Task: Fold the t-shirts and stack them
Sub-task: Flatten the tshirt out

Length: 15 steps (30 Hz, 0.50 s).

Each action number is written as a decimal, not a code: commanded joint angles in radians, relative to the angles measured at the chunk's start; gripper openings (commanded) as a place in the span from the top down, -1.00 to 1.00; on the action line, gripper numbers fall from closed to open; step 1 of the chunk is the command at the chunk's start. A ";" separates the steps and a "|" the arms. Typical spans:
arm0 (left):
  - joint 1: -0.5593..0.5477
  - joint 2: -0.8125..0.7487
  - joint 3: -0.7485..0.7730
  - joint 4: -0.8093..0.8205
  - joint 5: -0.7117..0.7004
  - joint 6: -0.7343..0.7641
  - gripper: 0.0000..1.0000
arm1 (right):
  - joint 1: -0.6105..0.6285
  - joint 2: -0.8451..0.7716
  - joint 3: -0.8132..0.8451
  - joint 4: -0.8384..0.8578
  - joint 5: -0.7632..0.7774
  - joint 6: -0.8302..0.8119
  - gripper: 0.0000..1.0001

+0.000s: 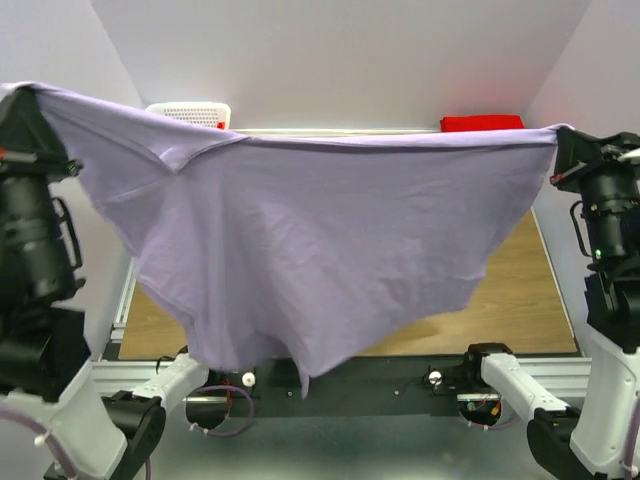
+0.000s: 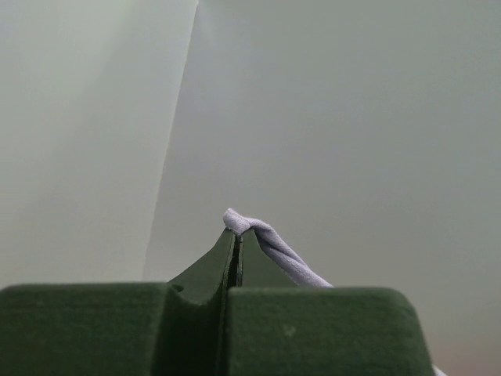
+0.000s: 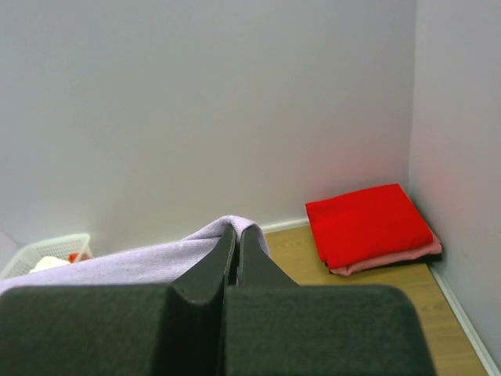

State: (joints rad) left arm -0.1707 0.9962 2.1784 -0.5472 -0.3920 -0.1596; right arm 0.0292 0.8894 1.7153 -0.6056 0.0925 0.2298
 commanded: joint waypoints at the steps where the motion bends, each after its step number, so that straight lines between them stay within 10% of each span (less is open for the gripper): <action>1: -0.001 0.079 -0.099 0.041 0.005 0.060 1.00 | 0.008 0.071 -0.035 -0.054 0.067 -0.050 0.99; 15: -0.001 0.602 -0.663 0.401 0.268 -0.003 1.00 | 0.008 0.567 -0.464 0.291 0.214 -0.015 0.99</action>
State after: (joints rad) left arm -0.1722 1.4918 1.5356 -0.2649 -0.1986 -0.1295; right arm 0.0338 1.3750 1.2934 -0.4694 0.1867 0.2020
